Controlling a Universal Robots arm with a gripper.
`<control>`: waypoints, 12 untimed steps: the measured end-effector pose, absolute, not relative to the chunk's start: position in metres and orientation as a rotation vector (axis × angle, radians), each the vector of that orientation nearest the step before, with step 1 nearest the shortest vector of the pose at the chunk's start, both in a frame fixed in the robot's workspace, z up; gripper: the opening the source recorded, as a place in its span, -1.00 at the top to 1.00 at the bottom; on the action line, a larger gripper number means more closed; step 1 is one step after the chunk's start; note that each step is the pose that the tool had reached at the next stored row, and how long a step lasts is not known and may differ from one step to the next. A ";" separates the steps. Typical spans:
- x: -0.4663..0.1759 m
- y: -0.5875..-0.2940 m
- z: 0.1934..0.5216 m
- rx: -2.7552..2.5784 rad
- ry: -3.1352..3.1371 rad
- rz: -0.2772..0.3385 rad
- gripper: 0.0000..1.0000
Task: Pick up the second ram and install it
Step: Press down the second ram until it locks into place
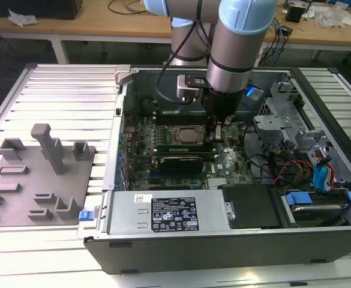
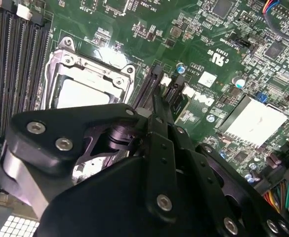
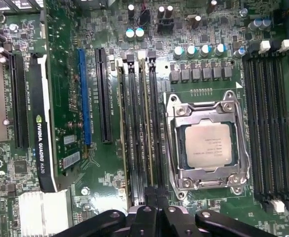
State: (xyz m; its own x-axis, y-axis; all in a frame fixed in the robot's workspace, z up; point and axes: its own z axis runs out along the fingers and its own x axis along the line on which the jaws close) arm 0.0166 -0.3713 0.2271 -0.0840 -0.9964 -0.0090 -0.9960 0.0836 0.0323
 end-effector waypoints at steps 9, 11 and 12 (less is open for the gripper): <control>-0.017 -0.370 0.239 2.123 -2.309 -0.034 0.79; -0.033 -0.370 0.239 2.124 -2.310 -0.031 0.79; -0.043 -0.369 0.238 2.125 -2.311 -0.030 0.79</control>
State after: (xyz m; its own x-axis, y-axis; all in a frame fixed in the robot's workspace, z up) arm -0.0426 -0.3693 0.2381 -0.0839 -0.9964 -0.0113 -0.9964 0.0837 0.0152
